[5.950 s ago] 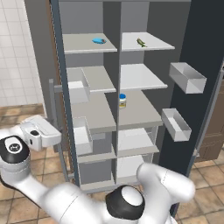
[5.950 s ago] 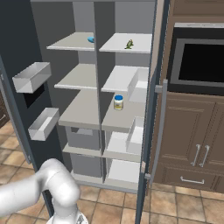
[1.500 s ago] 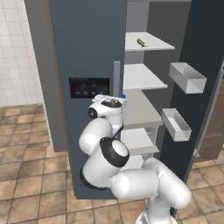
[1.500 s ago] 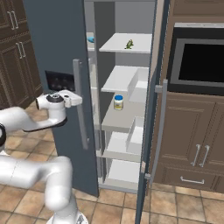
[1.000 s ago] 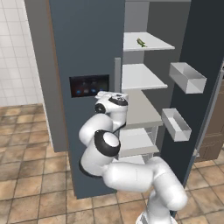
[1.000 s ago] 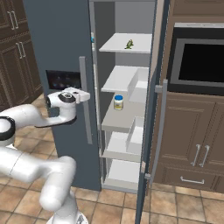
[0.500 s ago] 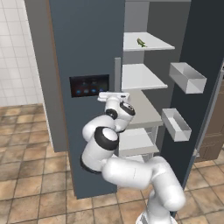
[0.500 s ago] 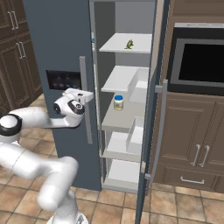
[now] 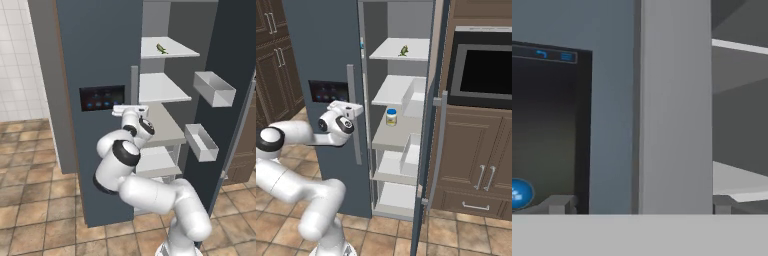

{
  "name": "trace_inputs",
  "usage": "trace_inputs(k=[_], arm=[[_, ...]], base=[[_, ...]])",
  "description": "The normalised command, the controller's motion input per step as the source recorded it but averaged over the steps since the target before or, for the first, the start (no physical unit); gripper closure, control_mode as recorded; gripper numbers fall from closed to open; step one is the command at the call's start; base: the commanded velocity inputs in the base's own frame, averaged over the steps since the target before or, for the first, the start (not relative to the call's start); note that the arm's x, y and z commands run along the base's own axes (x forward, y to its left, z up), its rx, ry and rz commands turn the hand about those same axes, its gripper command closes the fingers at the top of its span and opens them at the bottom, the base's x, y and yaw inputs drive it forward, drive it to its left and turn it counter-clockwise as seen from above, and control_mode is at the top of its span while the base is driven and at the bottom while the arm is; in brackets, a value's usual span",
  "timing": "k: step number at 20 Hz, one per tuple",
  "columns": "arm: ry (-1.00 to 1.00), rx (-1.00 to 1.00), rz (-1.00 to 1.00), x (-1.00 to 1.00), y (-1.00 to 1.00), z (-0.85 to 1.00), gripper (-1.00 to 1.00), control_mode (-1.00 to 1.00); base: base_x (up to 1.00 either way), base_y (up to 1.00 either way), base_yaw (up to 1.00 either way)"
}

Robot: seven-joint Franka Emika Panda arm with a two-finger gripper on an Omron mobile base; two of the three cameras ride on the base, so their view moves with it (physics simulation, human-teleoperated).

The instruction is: Pick up the frozen fish from the freezer, place it on any shelf in the fridge, and close the fridge and freezer doors when done.

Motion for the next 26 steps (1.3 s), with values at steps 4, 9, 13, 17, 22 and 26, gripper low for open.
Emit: trace_inputs(k=[4, 9, 13, 17, 22, 26], arm=[[0.01, 0.0, 0.0, -0.15, 0.0, 0.36, -1.0, -1.0], [0.0, 0.0, 0.0, -0.47, 0.0, 0.45, -1.0, -1.0], [0.0, 0.0, 0.0, -0.82, -0.06, 0.41, -1.0, -1.0], [0.0, 0.0, 0.0, -1.0, -0.12, 0.47, -1.0, -1.0], [0.0, 0.0, 0.0, -1.0, -0.17, 0.57, -1.0, -1.0], [0.0, 0.0, 0.0, -1.0, -0.19, 0.67, -1.0, -1.0]], base=[[0.0, 0.0, 0.0], [0.0, 0.0, 0.0], [0.0, 0.0, 0.0], [0.0, 0.0, 0.0], [0.0, 0.0, 0.0], [0.0, 0.0, 0.0]])
